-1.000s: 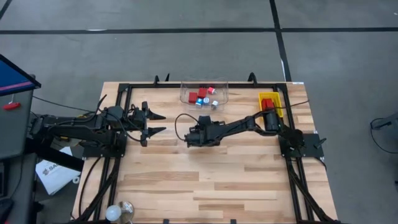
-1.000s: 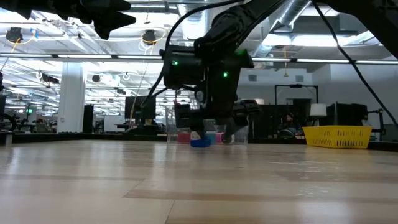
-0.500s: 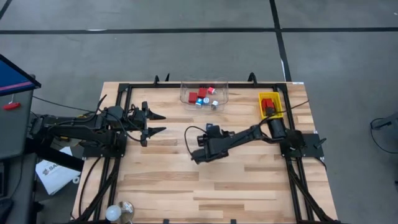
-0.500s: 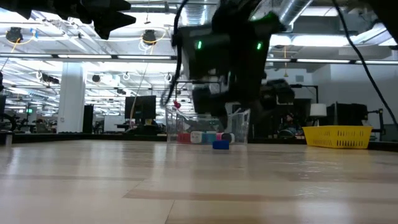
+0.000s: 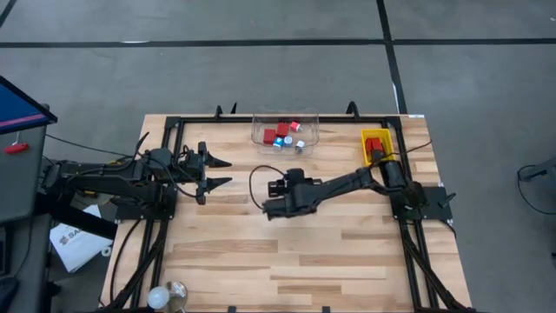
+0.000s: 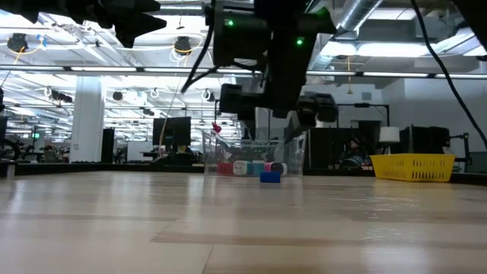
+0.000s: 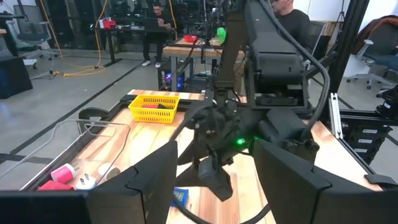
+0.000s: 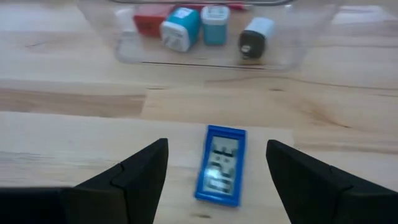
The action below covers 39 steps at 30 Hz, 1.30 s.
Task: Pick & Place Office items
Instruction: Put the blue digital clock into the yellow bin
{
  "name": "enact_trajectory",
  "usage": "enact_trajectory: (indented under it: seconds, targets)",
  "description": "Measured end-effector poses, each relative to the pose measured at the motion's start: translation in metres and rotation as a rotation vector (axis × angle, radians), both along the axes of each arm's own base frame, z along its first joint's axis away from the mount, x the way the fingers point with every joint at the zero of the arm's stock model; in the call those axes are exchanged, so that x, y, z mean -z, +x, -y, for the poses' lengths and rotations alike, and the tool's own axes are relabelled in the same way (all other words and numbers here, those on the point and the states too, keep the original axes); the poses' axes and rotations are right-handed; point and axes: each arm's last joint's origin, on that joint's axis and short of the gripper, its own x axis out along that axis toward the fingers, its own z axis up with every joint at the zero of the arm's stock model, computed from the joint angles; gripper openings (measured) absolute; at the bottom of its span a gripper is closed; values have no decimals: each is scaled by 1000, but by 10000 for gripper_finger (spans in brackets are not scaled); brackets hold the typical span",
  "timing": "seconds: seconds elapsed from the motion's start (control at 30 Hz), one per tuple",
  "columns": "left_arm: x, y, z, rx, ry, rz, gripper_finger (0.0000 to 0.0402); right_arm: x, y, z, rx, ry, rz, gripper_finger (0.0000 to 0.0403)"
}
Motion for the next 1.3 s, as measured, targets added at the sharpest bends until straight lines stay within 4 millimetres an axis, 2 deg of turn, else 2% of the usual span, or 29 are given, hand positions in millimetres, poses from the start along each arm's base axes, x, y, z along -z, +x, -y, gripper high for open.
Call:
enact_trajectory:
  seconds: [0.23, 0.67, 1.3]
  targets:
    - [0, 0, 0, 0, 0, 0, 209, 3, 7, 13, -9, 11, 8, 265]
    - [0, 0, 0, 0, 1, -2, 209, 33, -4, 17, 17, 67, 16, 265]
    - [0, 0, 0, 0, 1, -2, 209, 33, -1, 18, -24, 77, 10, 265]
